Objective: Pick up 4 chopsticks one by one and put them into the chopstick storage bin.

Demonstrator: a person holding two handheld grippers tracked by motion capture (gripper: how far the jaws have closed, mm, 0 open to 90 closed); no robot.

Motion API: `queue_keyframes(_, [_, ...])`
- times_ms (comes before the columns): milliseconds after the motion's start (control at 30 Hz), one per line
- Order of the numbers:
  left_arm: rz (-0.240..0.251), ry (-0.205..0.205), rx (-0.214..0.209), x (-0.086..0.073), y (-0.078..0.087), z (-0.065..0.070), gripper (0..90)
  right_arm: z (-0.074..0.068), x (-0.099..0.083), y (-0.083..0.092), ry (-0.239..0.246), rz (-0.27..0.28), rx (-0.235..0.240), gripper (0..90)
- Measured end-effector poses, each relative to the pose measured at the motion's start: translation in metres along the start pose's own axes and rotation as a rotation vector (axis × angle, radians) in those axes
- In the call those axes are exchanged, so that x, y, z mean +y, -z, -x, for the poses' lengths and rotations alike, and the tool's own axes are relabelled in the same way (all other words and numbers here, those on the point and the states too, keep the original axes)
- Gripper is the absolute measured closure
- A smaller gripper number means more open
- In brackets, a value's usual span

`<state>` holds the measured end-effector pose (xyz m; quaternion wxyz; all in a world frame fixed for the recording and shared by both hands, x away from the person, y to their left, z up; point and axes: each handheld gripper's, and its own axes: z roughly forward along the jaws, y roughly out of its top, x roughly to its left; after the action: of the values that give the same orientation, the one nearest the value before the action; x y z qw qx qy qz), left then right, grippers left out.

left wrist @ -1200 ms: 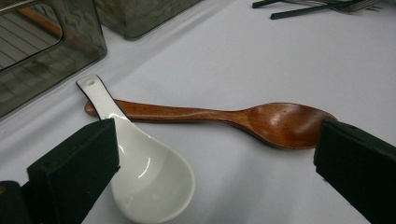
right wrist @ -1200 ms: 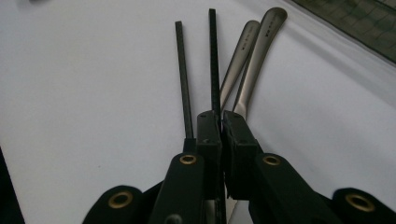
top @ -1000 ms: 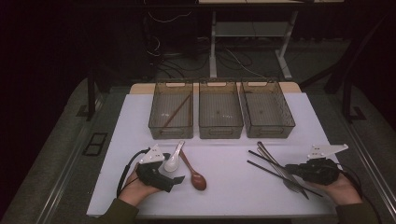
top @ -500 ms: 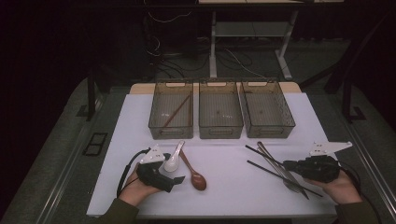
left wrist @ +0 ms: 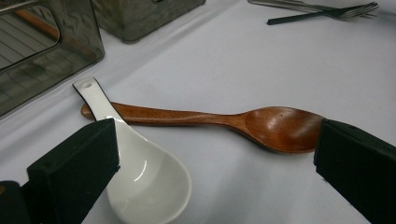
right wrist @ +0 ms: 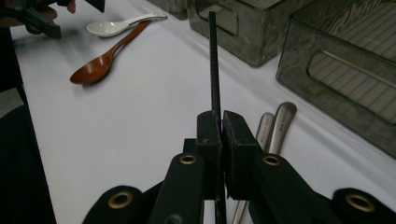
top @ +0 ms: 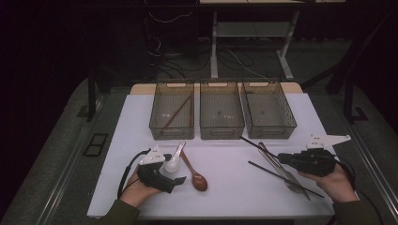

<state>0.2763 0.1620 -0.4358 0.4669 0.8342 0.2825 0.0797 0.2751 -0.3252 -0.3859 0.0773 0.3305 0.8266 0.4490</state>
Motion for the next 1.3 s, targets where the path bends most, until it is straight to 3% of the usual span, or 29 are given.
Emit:
queue_keyframes(467, [0.018,0.015,0.006,-0.001,0.001,-0.001,0.0,-0.007,0.030,-0.022,-0.016,0.018,-0.016,85.1])
queue_keyframes(667, [0.039,0.032,-0.016,-0.003,0.001,0.000,0.0,-0.011,0.043,-0.036,-0.004,0.023,-0.005,85.1])
queue_keyframes(867, [0.021,-0.004,0.004,-0.003,0.001,0.001,0.0,-0.012,0.057,-0.049,0.002,0.026,0.000,85.1])
queue_keyframes(1300, [0.034,0.001,0.001,-0.002,0.002,0.003,0.0,-0.014,0.088,-0.081,0.005,0.017,0.012,85.1])
